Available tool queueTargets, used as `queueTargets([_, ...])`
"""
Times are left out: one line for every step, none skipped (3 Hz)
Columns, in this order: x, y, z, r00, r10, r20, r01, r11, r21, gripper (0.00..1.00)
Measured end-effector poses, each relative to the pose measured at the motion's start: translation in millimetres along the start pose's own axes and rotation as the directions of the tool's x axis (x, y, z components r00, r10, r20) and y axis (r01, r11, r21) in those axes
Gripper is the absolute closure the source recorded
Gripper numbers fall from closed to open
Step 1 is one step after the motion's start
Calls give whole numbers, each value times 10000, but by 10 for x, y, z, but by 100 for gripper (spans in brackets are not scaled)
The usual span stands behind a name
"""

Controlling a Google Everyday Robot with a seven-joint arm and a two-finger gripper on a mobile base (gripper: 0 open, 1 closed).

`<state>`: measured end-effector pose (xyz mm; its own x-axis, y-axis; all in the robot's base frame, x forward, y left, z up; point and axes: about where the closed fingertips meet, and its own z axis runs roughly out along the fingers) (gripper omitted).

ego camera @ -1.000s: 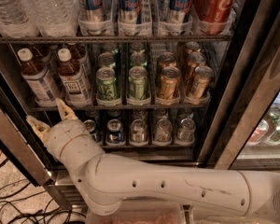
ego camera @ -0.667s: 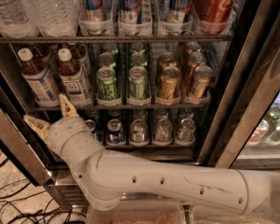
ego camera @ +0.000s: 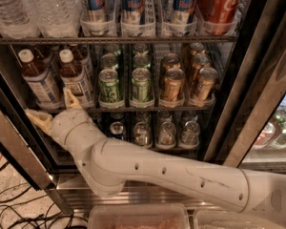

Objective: Pick blue plastic bottle from middle shelf of fridge

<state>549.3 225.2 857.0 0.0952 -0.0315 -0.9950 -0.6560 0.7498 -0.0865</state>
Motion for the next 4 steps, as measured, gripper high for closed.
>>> queueTargets([8, -50, 162, 10000, 42, -25, -43, 9998, -192, 29])
queueTargets([18, -109, 311, 9999, 101, -3, -101, 9994, -318, 28])
queueTargets([13, -154, 442, 10000, 67, 28, -66, 9993, -373, 28])
queueTargets([20, -201, 544, 10000, 34, 30, -33, 9994, -358, 27])
